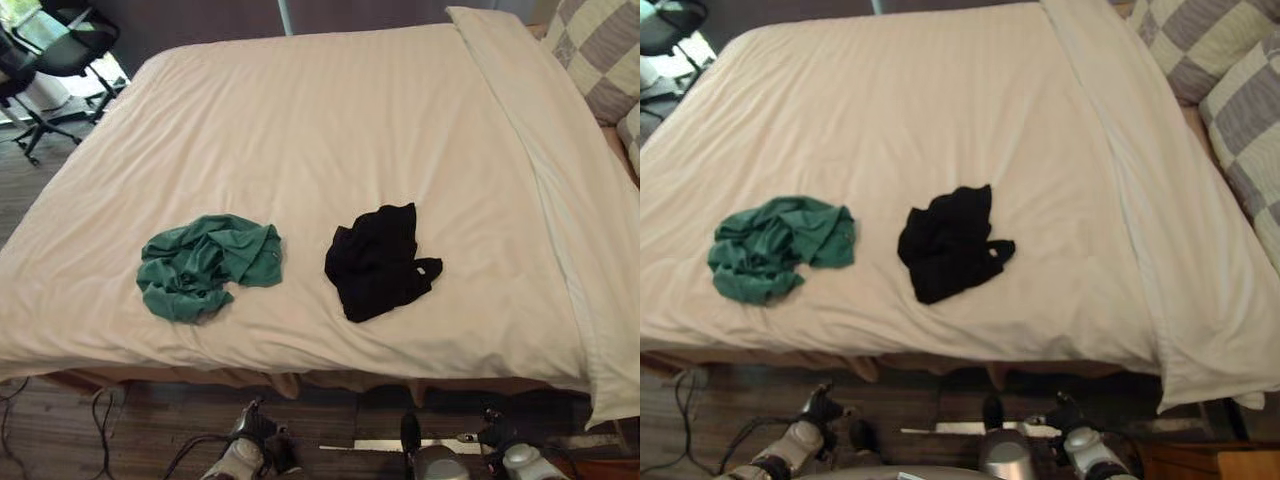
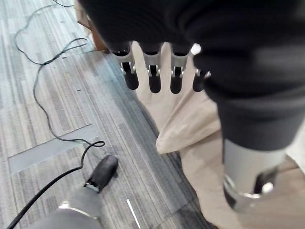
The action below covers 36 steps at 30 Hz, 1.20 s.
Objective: Tidy up the quilt and then pick up the clothes from the bed and put them into the laundry hamper.
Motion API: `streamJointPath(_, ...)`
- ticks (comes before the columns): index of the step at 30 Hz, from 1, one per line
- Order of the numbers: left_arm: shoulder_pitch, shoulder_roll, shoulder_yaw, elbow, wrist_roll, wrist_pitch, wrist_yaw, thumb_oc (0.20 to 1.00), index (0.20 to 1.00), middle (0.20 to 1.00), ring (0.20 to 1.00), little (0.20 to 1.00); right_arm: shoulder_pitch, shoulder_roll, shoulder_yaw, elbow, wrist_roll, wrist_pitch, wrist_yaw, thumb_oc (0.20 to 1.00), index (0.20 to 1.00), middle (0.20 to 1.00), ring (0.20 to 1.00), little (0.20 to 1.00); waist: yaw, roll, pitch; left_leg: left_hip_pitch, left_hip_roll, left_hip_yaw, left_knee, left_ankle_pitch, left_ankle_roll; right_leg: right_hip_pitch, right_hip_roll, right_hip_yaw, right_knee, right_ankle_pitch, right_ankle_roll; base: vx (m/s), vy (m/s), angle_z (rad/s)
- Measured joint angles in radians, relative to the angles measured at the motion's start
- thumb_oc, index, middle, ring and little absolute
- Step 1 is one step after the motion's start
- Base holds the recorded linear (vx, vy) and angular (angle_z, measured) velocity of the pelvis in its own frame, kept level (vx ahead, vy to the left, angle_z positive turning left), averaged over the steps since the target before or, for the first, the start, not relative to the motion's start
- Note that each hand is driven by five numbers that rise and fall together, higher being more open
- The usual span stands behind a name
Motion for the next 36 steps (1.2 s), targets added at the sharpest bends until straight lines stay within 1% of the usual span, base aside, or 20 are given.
streamJointPath(2,-0.014,-0.016,-0.011,-0.002,0.001,-0.001,-0.003,1.000,1.000,1.000,1.000,1.000,0.043,0.005,-0.031,-0.035,0.001,-0.004,0.001,1.000,1.000,1.000,1.000,1.000,-0.012,-0.006,-0.014,0.023,-0.021,-0.026,0.000,-0.005,-0.009,0.005,-0.041,0.004,0.001,0.018,0.053,0.06,0.765,-0.19)
streamJointPath(3,-0.014,-0.028,-0.010,-0.005,0.001,0.000,-0.002,1.000,1.000,1.000,1.000,1.000,0.060,0.001,-0.045,-0.053,0.002,-0.003,0.001,1.000,1.000,1.000,1.000,1.000,-0.016,0.000,-0.017,0.036,-0.056,-0.024,0.008,0.029,0.034,0.001,-0.061,-0.001,0.006,0.015,0.072,-0.10,0.557,-0.19)
streamJointPath(4,-0.023,-0.035,-0.009,-0.013,0.001,0.000,-0.001,1.000,1.000,1.000,1.000,1.000,0.057,0.002,-0.048,-0.060,0.002,0.001,-0.002,1.000,1.000,1.000,1.000,1.000,-0.012,-0.001,-0.020,0.055,-0.074,0.019,0.006,-0.013,0.017,-0.022,-0.087,0.003,0.028,0.017,0.091,-0.07,0.492,-0.41)
streamJointPath(5,-0.026,-0.017,-0.013,-0.014,0.000,0.005,-0.002,1.000,1.000,1.000,1.000,1.000,0.048,0.042,-0.033,-0.059,0.003,0.004,0.000,1.000,1.000,1.000,1.000,1.000,-0.005,-0.049,-0.022,0.063,-0.128,0.049,0.007,-0.022,0.030,-0.059,-0.130,-0.032,0.064,0.032,0.107,-0.08,0.465,-1.13)
streamJointPath(6,-0.002,0.006,-0.009,-0.027,-0.001,0.008,0.001,1.000,1.000,1.000,1.000,1.000,0.030,0.077,-0.005,-0.068,0.003,0.002,0.004,1.000,1.000,1.000,1.000,1.000,0.033,-0.066,-0.026,0.083,-0.126,0.116,0.005,-0.045,0.061,-0.098,-0.155,-0.176,0.091,0.084,0.049,-0.05,0.389,-1.28)
streamJointPath(7,0.012,0.010,-0.010,-0.029,-0.001,0.010,0.000,1.000,1.000,1.000,1.000,1.000,0.027,0.099,0.011,-0.077,0.002,0.001,0.004,1.000,1.000,1.000,1.000,1.000,0.047,-0.065,-0.026,0.094,-0.142,0.137,0.006,-0.063,0.072,-0.105,-0.163,-0.233,0.094,0.095,0.028,-0.08,0.290,-1.21)
streamJointPath(8,0.029,0.017,-0.005,-0.022,-0.002,0.016,-0.001,1.000,1.000,1.000,1.000,1.000,0.037,0.097,0.029,-0.108,-0.008,-0.007,0.006,1.000,1.000,1.000,1.000,1.000,0.046,-0.091,-0.039,0.100,-0.189,0.157,0.006,-0.081,0.101,-0.103,-0.200,-0.302,0.119,0.065,0.032,-0.04,0.152,-0.54)
streamJointPath(9,0.028,0.025,0.003,-0.025,-0.002,0.016,0.001,1.000,1.000,1.000,1.000,1.000,0.041,0.098,0.033,-0.110,-0.008,-0.008,0.005,1.000,1.000,1.000,1.000,1.000,0.048,-0.089,-0.039,0.103,-0.195,0.157,0.005,-0.086,0.111,-0.104,-0.210,-0.292,0.157,0.045,0.036,-0.15,0.296,-0.09)
streamJointPath(10,0.027,0.030,0.003,-0.028,-0.002,0.017,0.001,1.000,1.000,1.000,1.000,1.000,0.043,0.092,0.033,-0.109,-0.008,-0.006,0.005,1.000,1.000,1.000,1.000,1.000,0.046,-0.079,-0.045,0.100,-0.200,0.157,0.005,-0.087,0.117,-0.099,-0.207,-0.278,0.181,0.030,0.042,-0.15,0.299,-0.08)
streamJointPath(11,0.046,0.036,0.018,-0.028,-0.001,0.017,0.002,1.000,1.000,1.000,1.000,1.000,0.054,0.093,0.033,-0.115,-0.004,-0.006,0.004,1.000,1.000,1.000,1.000,1.000,0.060,-0.071,-0.053,0.087,-0.209,0.151,0.006,-0.087,0.133,-0.122,-0.177,-0.245,0.234,-0.018,0.087,-0.19,0.409,0.05)
streamJointPath(12,0.036,0.036,0.056,0.012,-0.001,0.013,0.003,1.000,1.000,1.000,1.000,1.000,0.045,0.089,0.030,-0.128,0.005,-0.018,0.002,1.000,1.000,1.000,1.000,1.000,0.055,-0.050,-0.042,0.077,-0.177,0.134,0.005,-0.078,0.142,-0.147,-0.074,-0.076,0.323,-0.140,0.091,-0.05,0.138,0.20)
streamJointPath(14,0.052,0.055,0.076,0.041,-0.001,0.027,0.005,1.000,1.000,1.000,1.000,1.000,0.047,0.077,0.029,-0.123,0.006,-0.023,0.002,1.000,1.000,1.000,1.000,1.000,0.053,-0.060,-0.050,0.066,-0.200,0.112,0.005,-0.071,0.147,-0.126,-0.026,-0.116,0.318,-0.162,0.064,-0.01,0.107,0.38)
streamJointPath(15,0.067,0.053,0.094,0.054,-0.002,0.030,0.005,1.000,1.000,1.000,1.000,1.000,0.046,0.074,0.005,-0.084,0.011,-0.023,0.000,1.000,1.000,1.000,1.000,1.000,0.060,-0.067,-0.056,0.067,-0.232,0.106,0.005,-0.073,0.151,-0.077,-0.036,-0.131,0.226,-0.170,0.013,0.07,0.064,0.24)
streamJointPath(17,0.129,0.044,0.131,0.085,-0.005,0.034,0.008,1.000,1.000,1.000,1.000,1.000,0.049,0.064,-0.061,-0.008,0.023,-0.027,-0.017,1.000,1.000,1.000,1.000,1.000,0.054,-0.014,-0.072,0.056,-0.236,0.092,0.001,-0.081,0.154,-0.036,-0.019,-0.121,0.137,-0.115,0.026,0.07,0.044,0.15)
streamJointPath(20,0.200,0.070,0.224,0.121,-0.043,0.045,0.026,1.000,1.000,1.000,1.000,1.000,0.086,0.043,-0.133,0.030,0.053,-0.012,-0.042,1.000,1.000,1.000,1.000,1.000,0.051,0.012,-0.085,0.061,-0.239,0.092,0.004,-0.076,0.151,0.005,-0.013,-0.121,0.063,-0.077,0.020,0.08,0.006,0.00)
streamJointPath(23,0.231,0.125,0.276,0.139,-0.047,0.055,0.045,1.000,1.000,1.000,1.000,1.000,0.123,-0.006,-0.212,0.028,0.085,-0.005,-0.074,1.000,1.000,1.000,1.000,1.000,0.050,0.001,-0.088,0.070,-0.238,0.092,0.003,-0.077,0.150,0.027,-0.009,-0.122,0.028,-0.063,0.023,0.05,-0.012,0.01)
streamJointPath(24,0.229,0.199,0.347,0.130,-0.046,0.052,0.040,1.000,1.000,1.000,1.000,1.000,0.166,-0.073,-0.291,-0.049,0.094,-0.005,-0.080,1.000,1.000,1.000,1.000,1.000,0.050,-0.016,-0.090,0.069,-0.238,0.094,-0.001,-0.082,0.143,0.042,-0.006,-0.123,-0.003,-0.049,0.027,0.06,-0.015,-0.04)
streamJointPath(26,0.233,0.271,0.342,0.109,-0.045,0.051,0.064,1.000,1.000,1.000,1.000,1.000,0.192,-0.127,-0.320,-0.117,0.096,-0.023,-0.112,1.000,1.000,1.000,1.000,1.000,0.048,-0.031,-0.095,0.068,-0.236,0.095,-0.001,-0.083,0.140,0.040,-0.005,-0.122,-0.007,-0.048,0.027,0.05,-0.005,-0.04)
streamJointPath(32,0.263,0.582,0.402,-0.347,0.044,0.005,0.127,1.000,1.000,1.000,1.000,1.000,0.330,-0.345,-0.448,-0.536,0.001,-0.080,-0.165,1.000,1.000,1.000,1.000,1.000,0.032,-0.062,-0.105,0.074,-0.244,0.092,-0.001,-0.077,0.145,0.054,-0.014,-0.126,-0.007,-0.039,0.028,0.04,-0.007,0.03)
streamJointPath(36,0.262,0.618,0.401,-0.587,0.130,-0.017,0.169,1.000,1.000,1.000,1.000,1.000,0.312,-0.378,-0.474,-0.663,-0.112,-0.092,-0.189,1.000,1.000,1.000,1.000,1.000,0.018,-0.062,-0.108,0.075,-0.254,0.092,-0.001,-0.074,0.150,0.054,-0.023,-0.125,-0.008,-0.036,0.032,0.04,-0.010,0.02)
